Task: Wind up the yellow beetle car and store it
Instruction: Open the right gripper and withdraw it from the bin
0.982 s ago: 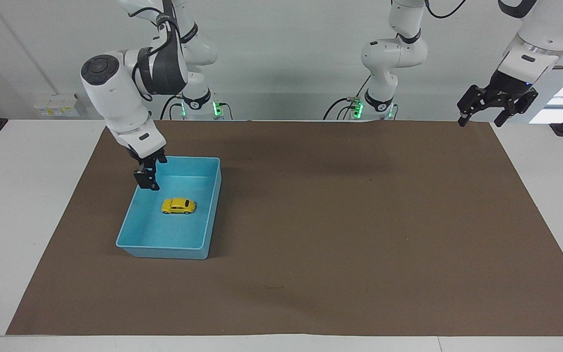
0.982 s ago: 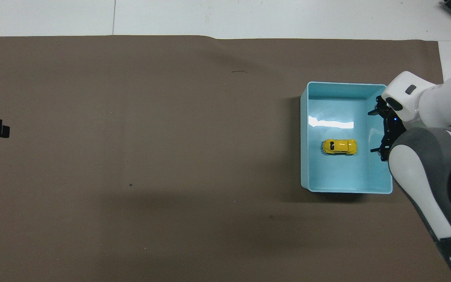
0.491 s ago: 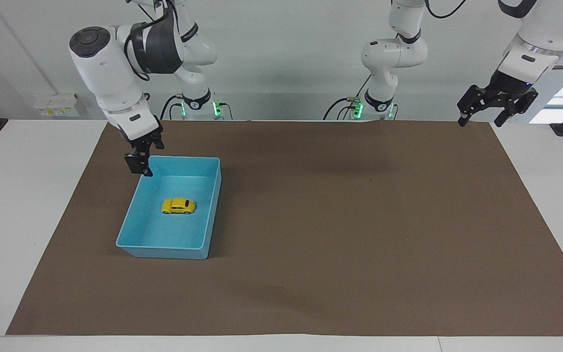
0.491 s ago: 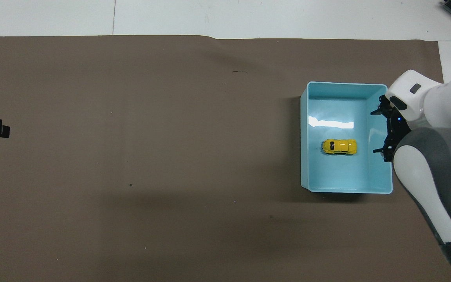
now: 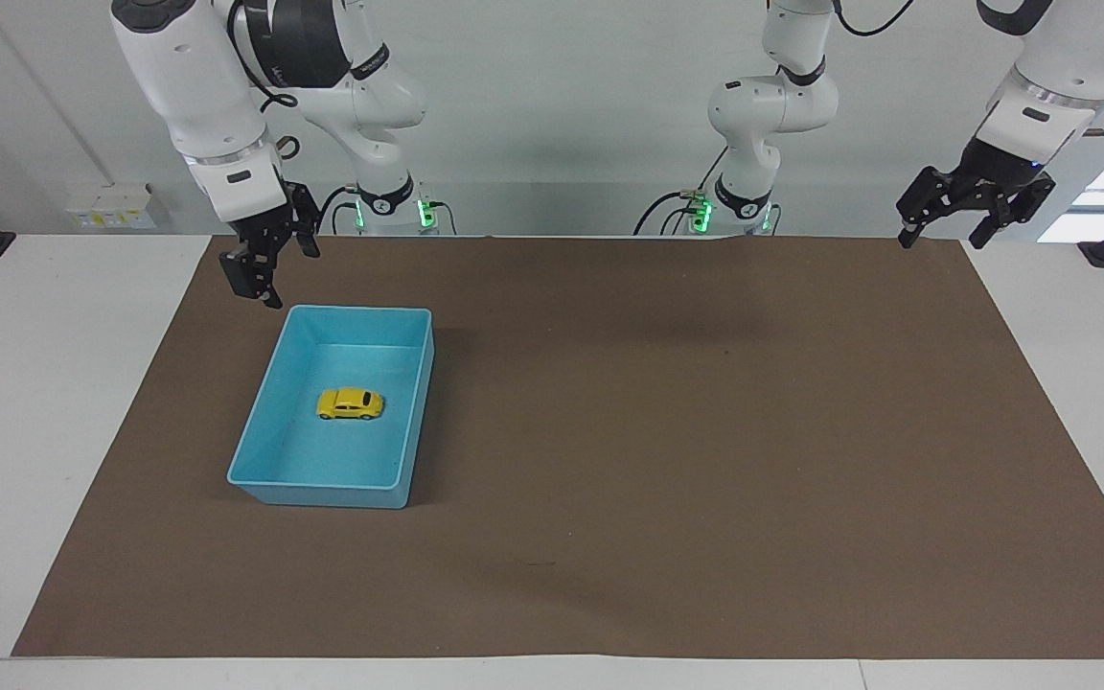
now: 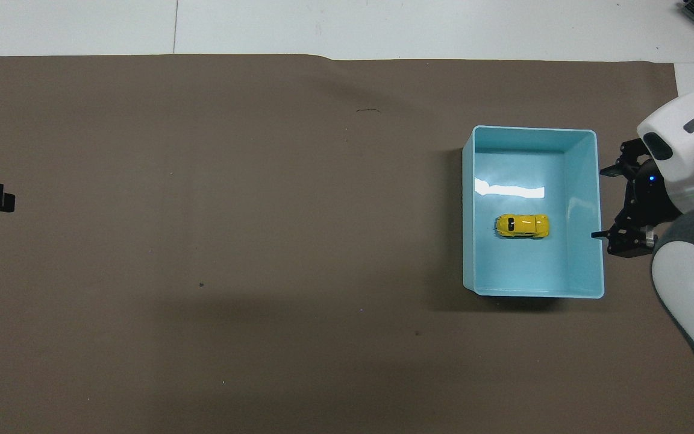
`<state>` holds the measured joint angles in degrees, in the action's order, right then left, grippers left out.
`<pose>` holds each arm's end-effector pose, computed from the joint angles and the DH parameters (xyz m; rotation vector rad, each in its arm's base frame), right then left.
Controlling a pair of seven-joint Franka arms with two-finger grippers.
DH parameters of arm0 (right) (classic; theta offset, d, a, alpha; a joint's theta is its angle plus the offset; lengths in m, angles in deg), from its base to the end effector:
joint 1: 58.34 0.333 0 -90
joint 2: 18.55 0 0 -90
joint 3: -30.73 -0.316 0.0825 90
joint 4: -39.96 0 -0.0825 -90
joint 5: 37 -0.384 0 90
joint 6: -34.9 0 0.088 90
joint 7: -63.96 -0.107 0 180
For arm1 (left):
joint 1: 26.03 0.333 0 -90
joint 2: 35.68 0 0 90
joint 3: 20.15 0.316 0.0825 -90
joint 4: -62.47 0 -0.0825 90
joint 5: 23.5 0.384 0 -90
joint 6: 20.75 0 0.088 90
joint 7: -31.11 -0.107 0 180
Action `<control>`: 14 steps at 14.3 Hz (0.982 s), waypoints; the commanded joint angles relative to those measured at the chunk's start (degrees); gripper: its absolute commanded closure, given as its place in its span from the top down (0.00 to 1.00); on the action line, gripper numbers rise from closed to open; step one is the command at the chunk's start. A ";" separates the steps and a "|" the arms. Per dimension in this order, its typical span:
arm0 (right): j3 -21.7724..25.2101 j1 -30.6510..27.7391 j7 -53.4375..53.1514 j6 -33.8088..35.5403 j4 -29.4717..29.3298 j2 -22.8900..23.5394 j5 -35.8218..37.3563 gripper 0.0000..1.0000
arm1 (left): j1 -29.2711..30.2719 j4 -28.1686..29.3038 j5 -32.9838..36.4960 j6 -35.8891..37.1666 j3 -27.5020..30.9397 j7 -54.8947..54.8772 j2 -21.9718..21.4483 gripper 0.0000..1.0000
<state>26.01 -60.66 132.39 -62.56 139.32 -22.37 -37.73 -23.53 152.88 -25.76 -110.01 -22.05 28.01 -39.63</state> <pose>0.5424 0.0253 0.5947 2.5515 1.8113 0.0498 0.5319 0.0006 0.6575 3.1043 -0.0700 0.0776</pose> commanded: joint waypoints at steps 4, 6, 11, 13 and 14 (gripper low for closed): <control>0.25 -0.32 -14.53 4.90 -2.77 -1.19 -0.68 1.00 | 0.83 -0.33 -0.55 0.76 -0.39 -0.50 -0.53 1.00; -0.10 -0.32 -20.06 5.08 -2.77 -2.60 -0.77 1.00 | 0.83 -0.33 -0.55 0.85 -0.39 -0.50 -0.53 1.00; 0.25 -0.32 -32.11 5.52 -2.77 -2.95 -0.77 1.00 | 0.83 -0.33 -0.55 0.76 -0.39 -0.50 -0.53 1.00; -0.19 -0.23 -37.29 5.61 -2.77 -3.04 -0.77 1.00 | 0.83 -0.33 -0.55 0.76 -0.39 -0.42 -0.53 1.00; -0.20 -0.32 -39.75 5.61 -2.77 -3.04 -0.77 1.00 | 0.83 -0.33 -0.55 0.76 -0.39 -0.42 -0.53 1.00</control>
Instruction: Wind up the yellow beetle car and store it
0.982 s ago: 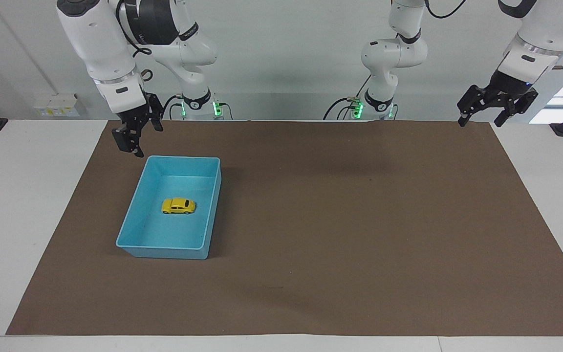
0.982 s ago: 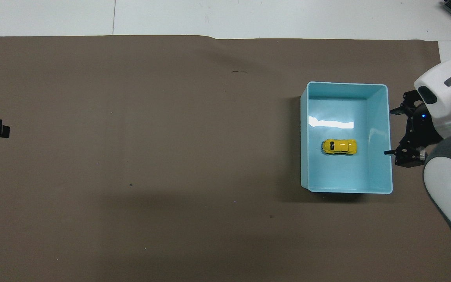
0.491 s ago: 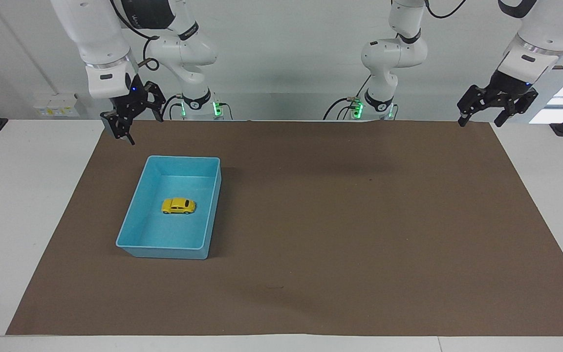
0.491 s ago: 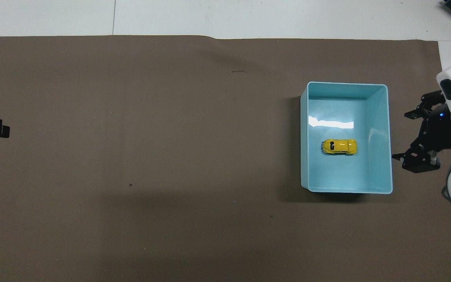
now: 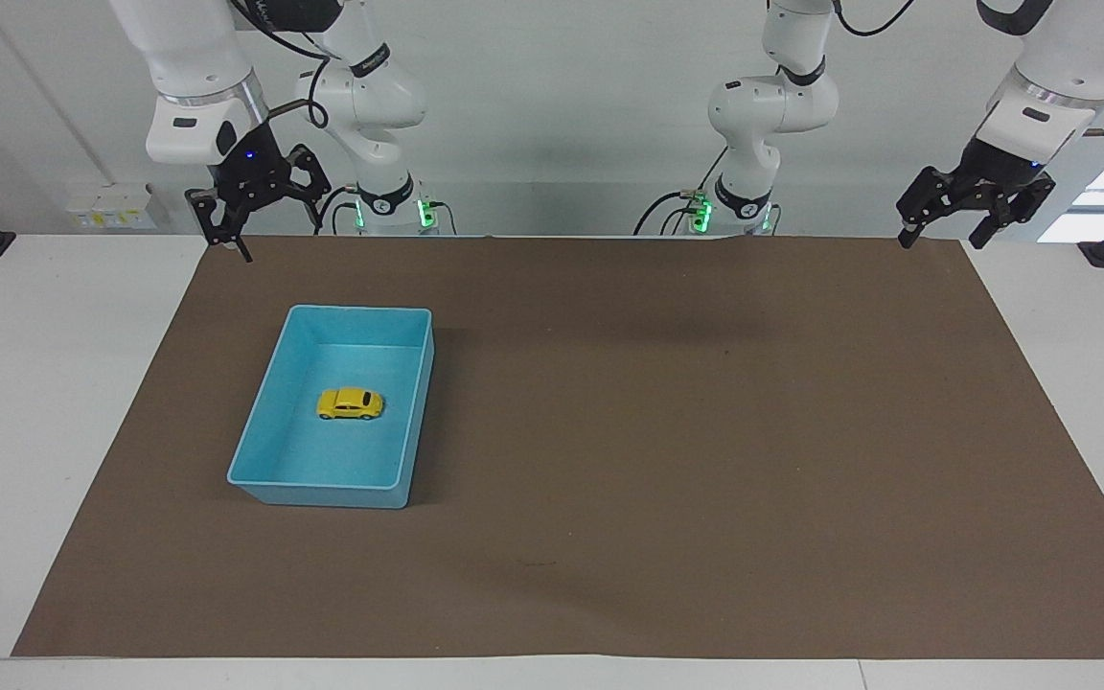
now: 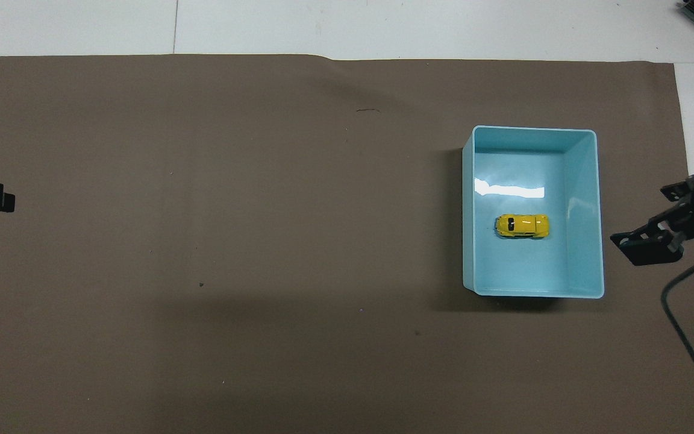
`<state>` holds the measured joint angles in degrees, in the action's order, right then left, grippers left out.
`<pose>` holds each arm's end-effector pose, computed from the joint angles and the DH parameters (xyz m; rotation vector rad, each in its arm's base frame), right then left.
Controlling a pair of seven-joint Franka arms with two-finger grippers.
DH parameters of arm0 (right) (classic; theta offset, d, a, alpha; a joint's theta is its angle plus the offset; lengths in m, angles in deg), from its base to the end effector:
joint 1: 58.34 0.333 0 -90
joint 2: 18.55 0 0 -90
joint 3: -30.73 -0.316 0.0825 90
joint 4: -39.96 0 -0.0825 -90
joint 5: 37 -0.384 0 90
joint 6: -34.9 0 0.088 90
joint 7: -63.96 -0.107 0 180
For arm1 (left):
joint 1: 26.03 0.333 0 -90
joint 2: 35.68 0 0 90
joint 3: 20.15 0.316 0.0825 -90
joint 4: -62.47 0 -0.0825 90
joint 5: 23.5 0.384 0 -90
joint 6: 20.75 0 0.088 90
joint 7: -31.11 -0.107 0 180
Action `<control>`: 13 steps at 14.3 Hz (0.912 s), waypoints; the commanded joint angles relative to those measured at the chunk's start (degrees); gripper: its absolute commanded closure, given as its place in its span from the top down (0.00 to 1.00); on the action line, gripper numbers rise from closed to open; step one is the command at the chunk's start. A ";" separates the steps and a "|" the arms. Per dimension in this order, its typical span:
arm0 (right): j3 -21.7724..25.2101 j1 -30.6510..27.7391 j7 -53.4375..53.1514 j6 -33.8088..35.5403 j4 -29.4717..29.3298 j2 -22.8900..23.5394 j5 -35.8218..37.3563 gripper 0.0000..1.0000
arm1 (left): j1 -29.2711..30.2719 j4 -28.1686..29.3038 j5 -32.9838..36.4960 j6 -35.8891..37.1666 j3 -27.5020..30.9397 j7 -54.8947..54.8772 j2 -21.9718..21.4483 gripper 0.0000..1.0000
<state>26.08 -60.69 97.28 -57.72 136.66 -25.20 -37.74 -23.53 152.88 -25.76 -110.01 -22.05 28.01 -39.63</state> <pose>0.5217 0.0248 0.6354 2.9825 0.9571 0.0686 0.5319 0.0006 0.6575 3.1043 -0.0700 0.0776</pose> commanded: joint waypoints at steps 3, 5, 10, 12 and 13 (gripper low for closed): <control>0.17 -0.28 -6.78 0.52 -0.11 -0.12 -0.76 1.00 | 0.83 -0.33 -0.55 0.76 -0.39 -0.42 -0.53 1.00; 0.26 -0.28 -8.44 0.69 -0.20 -0.12 -0.76 1.00 | 0.83 -0.33 -0.55 0.76 -0.39 -0.42 -0.53 1.00; 0.43 -0.55 -13.10 2.97 -2.20 1.02 -1.55 1.00 | 0.83 -0.33 -0.55 0.76 -0.39 -0.42 -0.53 1.00; 1.13 -0.64 -14.59 4.99 -5.54 3.21 -1.46 1.00 | 0.83 -0.33 -0.55 0.76 -0.39 -0.42 -0.53 1.00; 2.10 -0.55 -14.95 5.08 -6.43 3.48 -1.46 1.00 | 0.83 -0.33 -0.55 0.76 -0.39 -0.42 -0.53 1.00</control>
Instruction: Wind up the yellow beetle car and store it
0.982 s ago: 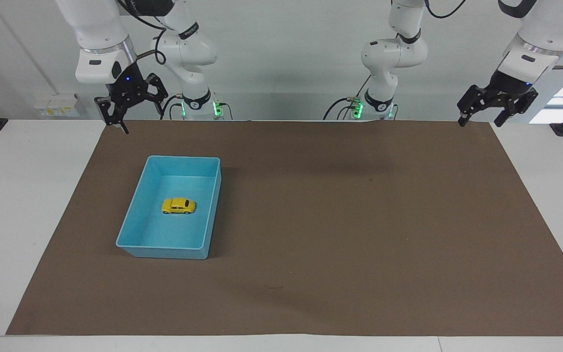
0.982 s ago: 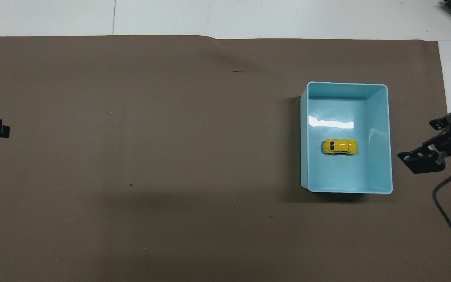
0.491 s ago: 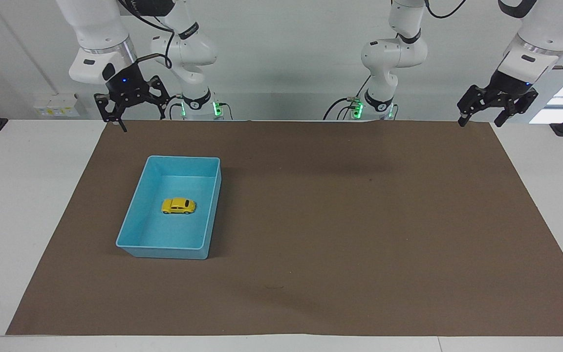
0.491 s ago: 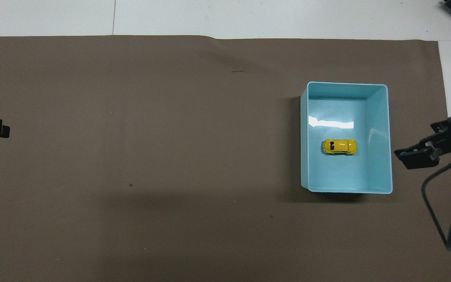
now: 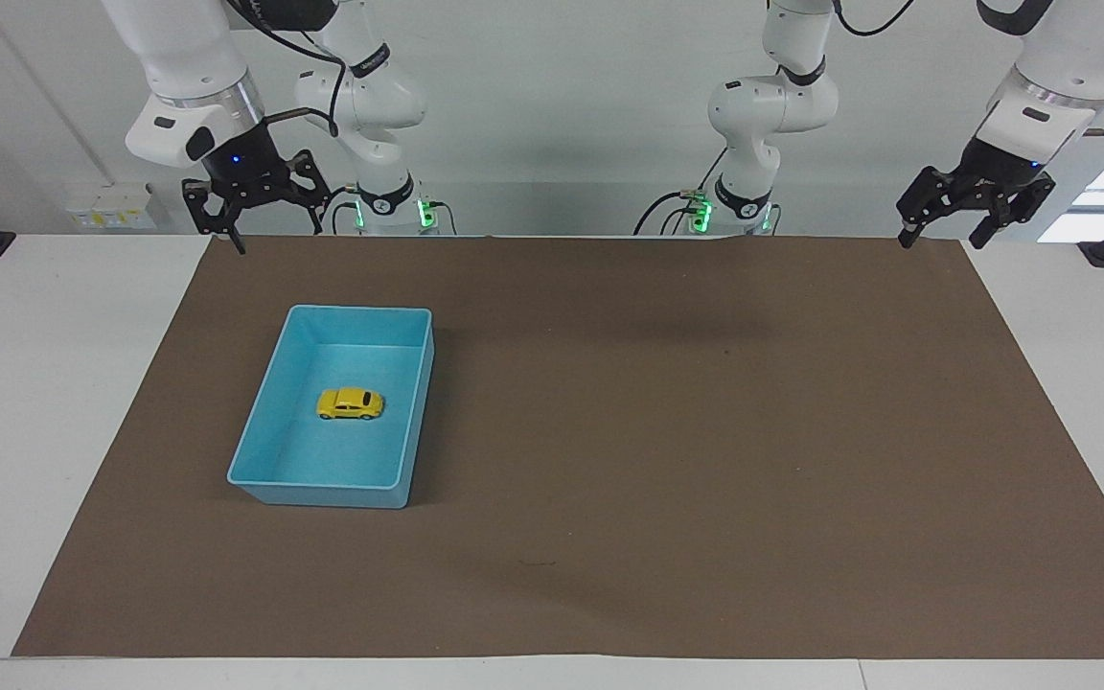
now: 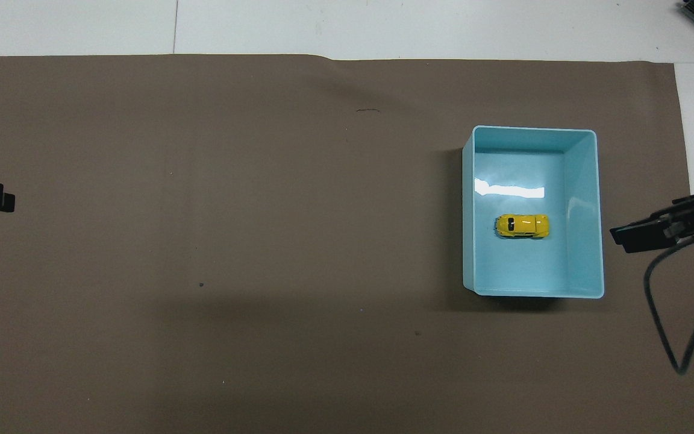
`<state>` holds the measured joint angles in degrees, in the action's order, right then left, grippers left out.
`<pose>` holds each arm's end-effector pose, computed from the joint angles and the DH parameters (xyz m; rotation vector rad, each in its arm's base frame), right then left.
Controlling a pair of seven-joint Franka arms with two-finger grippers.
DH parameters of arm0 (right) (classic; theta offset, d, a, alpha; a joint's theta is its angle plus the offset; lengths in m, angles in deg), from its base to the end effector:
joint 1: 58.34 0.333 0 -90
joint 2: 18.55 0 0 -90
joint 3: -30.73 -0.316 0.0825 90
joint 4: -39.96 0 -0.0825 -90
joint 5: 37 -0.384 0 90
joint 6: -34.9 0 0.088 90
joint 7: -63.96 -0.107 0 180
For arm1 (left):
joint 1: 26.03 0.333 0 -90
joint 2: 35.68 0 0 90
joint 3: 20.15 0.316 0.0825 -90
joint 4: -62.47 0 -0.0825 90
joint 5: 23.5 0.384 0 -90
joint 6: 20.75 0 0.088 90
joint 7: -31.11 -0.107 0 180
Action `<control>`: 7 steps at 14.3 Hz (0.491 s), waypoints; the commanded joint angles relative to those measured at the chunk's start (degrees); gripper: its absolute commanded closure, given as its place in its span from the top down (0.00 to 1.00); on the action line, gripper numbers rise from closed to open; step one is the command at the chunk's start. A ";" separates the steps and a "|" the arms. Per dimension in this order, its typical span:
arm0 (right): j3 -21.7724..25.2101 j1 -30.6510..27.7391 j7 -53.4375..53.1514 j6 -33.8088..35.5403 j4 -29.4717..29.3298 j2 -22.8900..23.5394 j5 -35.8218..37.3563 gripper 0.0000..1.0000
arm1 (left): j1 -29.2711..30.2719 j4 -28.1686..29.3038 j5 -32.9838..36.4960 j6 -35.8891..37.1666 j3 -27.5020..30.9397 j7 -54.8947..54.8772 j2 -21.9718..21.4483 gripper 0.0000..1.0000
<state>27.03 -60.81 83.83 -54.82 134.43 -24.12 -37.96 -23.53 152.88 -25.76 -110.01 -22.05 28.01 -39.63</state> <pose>0.5232 0.0148 0.6395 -3.0805 -0.5736 -0.0245 0.5319 0.0006 0.6575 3.1043 -0.0700 0.0776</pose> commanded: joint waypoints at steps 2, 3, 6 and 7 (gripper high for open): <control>1.24 -0.35 -2.02 2.26 -4.38 2.84 -1.16 1.00 | 0.83 -0.33 -0.55 0.76 -0.39 -0.50 -0.53 1.00; 1.33 -0.35 -3.33 2.53 -4.47 2.84 -1.16 1.00 | 0.83 -0.33 -0.55 0.76 -0.39 -0.42 -0.53 1.00; 1.16 0.09 -8.78 2.44 -4.47 2.84 -1.16 1.00 | 0.83 -0.33 -0.55 0.76 -0.39 -0.42 -0.53 1.00; 1.50 1.49 -10.62 2.44 -4.47 2.84 -1.16 1.00 | 0.83 -0.33 -0.55 0.76 -0.39 -0.42 -0.53 1.00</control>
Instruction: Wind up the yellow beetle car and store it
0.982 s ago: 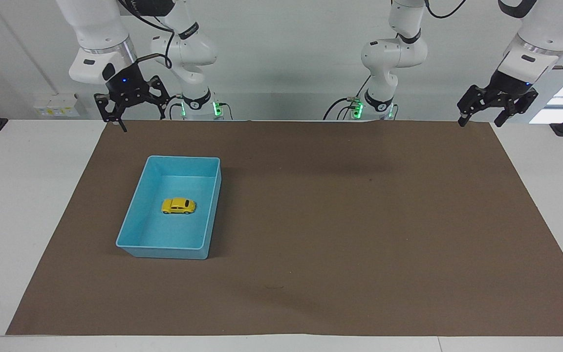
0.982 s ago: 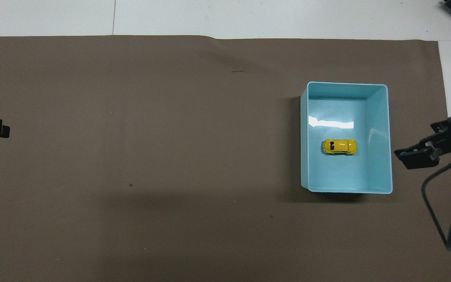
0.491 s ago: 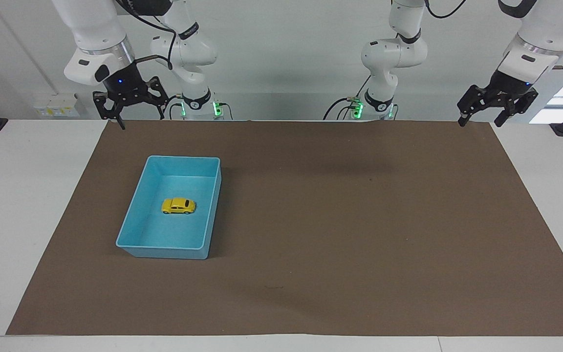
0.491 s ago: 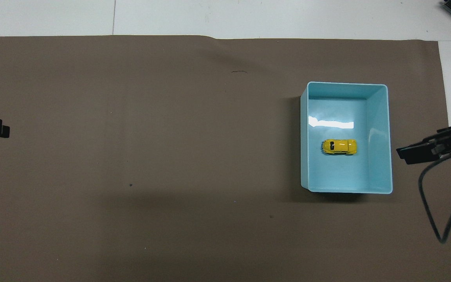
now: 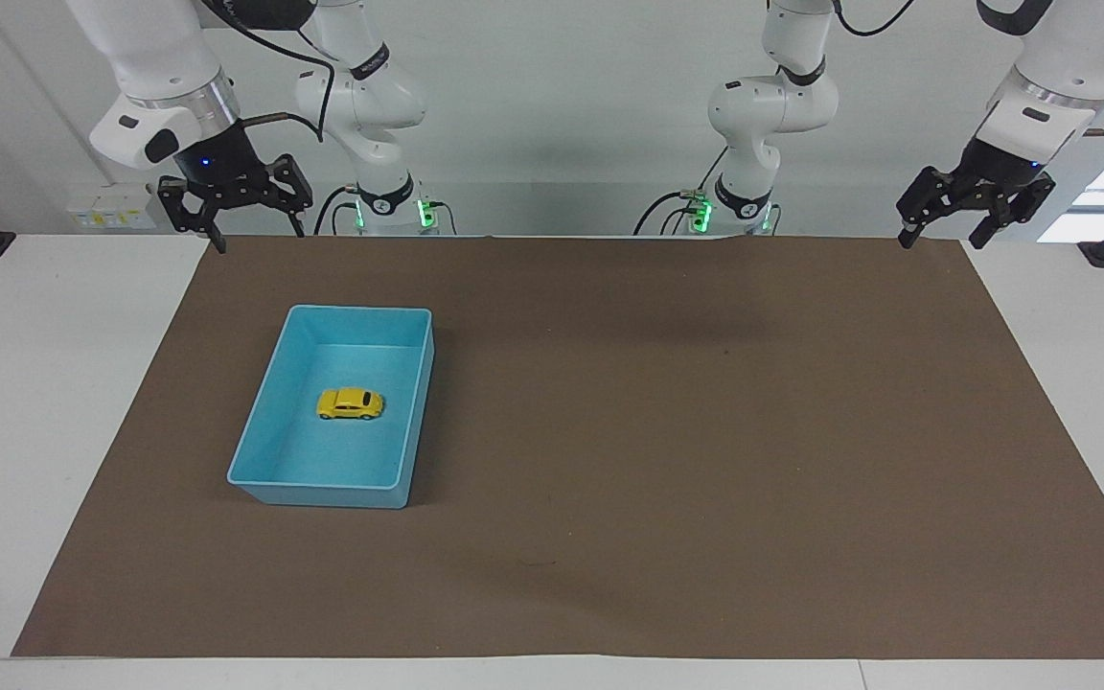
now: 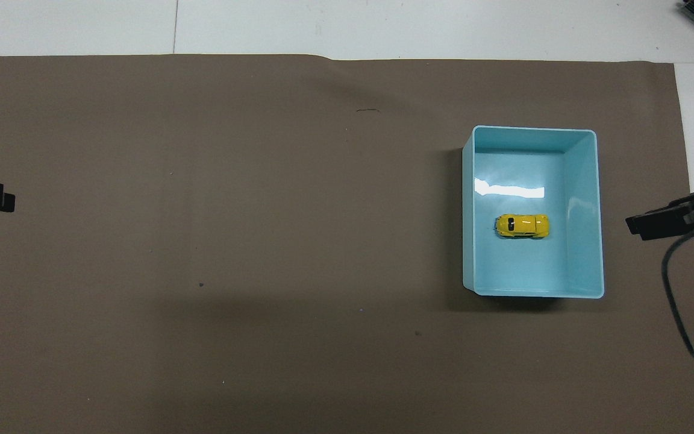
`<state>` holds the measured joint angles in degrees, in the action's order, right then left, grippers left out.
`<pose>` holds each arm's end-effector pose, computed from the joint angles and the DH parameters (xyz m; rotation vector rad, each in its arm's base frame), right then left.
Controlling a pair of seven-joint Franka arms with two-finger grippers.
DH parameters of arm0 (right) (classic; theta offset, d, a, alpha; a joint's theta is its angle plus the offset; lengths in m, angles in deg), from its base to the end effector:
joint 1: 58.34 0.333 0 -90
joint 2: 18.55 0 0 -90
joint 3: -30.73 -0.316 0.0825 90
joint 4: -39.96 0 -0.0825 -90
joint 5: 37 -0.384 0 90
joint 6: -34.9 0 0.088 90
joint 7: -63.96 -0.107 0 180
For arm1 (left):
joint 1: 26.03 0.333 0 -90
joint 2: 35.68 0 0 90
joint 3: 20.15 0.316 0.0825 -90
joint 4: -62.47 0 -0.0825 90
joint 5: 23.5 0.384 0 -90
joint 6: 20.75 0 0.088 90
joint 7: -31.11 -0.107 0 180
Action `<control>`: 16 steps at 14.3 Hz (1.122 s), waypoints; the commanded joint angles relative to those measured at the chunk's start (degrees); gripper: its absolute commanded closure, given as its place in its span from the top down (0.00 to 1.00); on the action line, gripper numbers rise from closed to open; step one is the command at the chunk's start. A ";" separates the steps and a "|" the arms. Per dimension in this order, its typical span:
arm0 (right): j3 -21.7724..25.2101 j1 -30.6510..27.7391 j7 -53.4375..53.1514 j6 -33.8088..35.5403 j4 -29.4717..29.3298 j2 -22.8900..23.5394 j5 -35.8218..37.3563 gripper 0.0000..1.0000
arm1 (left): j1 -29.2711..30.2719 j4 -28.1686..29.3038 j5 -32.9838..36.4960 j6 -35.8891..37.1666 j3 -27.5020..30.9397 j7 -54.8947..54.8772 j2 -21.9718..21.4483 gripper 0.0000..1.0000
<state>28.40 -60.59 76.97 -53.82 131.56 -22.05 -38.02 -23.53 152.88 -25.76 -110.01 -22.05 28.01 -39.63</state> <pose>0.5333 0.0034 0.6426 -3.1071 -0.3572 -0.0194 0.5319 0.0006 0.6575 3.1043 -0.0700 0.0776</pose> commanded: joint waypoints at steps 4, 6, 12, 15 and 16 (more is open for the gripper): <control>-0.03 1.81 -7.12 0.83 -1.60 0.60 -1.36 1.00 | 0.83 -0.33 -0.55 0.76 -0.39 -0.50 -0.53 1.00; -0.03 1.81 -7.12 0.83 -1.60 0.60 -1.27 1.00 | 0.83 -0.33 -0.55 0.76 -0.39 -0.42 -0.53 1.00; -0.21 1.98 -7.83 0.91 -1.60 0.42 -1.27 1.00 | 0.83 -0.33 -0.55 0.76 -0.39 -0.42 -0.53 1.00; 0.14 1.89 -7.91 1.26 -3.27 0.86 -0.92 1.00 | 0.83 -0.33 -0.55 0.76 -0.39 -0.42 -0.53 1.00; 0.14 1.98 -8.00 1.35 -3.45 0.86 -0.75 1.00 | 0.83 -0.33 -0.55 0.76 -0.39 -0.50 -0.53 1.00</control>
<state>28.41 -58.53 70.20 -53.81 130.14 -22.00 -38.09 -23.53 152.88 -25.76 -110.01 -22.05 28.01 -39.63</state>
